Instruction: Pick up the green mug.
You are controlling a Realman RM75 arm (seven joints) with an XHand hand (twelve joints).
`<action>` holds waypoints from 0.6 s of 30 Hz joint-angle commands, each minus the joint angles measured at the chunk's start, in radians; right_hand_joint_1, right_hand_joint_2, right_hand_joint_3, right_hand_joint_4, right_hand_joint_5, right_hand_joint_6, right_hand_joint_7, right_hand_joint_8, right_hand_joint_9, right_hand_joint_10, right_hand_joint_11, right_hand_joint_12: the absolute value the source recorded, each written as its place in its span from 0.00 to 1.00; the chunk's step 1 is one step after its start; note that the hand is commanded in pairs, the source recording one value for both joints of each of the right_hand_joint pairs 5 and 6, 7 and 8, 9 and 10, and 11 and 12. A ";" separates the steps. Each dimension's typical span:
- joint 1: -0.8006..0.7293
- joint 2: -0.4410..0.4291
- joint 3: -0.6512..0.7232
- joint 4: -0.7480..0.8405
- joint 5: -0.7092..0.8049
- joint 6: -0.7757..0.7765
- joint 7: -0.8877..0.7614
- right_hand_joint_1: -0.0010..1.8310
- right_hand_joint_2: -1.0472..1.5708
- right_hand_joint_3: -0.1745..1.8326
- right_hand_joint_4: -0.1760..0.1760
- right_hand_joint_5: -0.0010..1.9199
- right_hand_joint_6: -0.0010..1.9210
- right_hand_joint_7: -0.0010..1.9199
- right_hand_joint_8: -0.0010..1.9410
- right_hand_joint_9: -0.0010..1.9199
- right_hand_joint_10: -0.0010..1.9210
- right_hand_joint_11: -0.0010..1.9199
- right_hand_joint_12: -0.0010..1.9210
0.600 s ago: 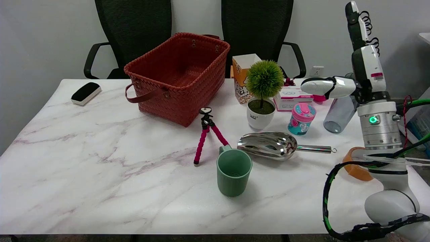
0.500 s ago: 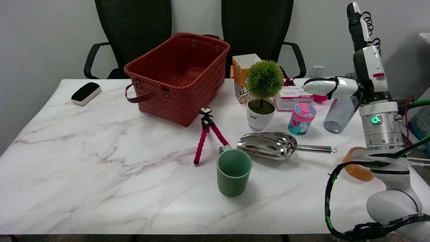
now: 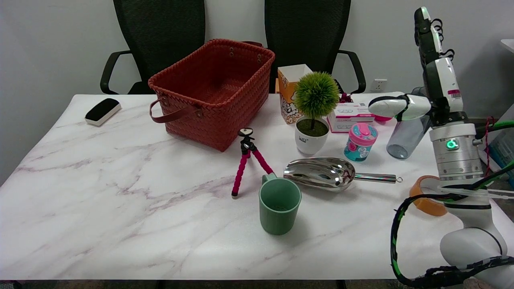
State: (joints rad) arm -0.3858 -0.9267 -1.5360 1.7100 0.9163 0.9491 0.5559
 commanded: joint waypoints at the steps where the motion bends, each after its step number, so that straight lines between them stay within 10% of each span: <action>1: 0.081 -0.004 -0.174 0.049 0.172 -0.031 0.033 0.33 0.50 0.00 0.50 0.00 0.00 0.00 0.00 0.00 0.00 0.00 0.00; 18: -0.006 -0.060 -0.376 0.074 0.201 0.050 0.033 0.33 0.56 0.00 0.50 0.00 0.00 0.00 0.00 0.00 0.00 0.00 0.00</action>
State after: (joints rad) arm -0.3436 -0.9453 -1.7301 1.7503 1.0802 0.9344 0.5822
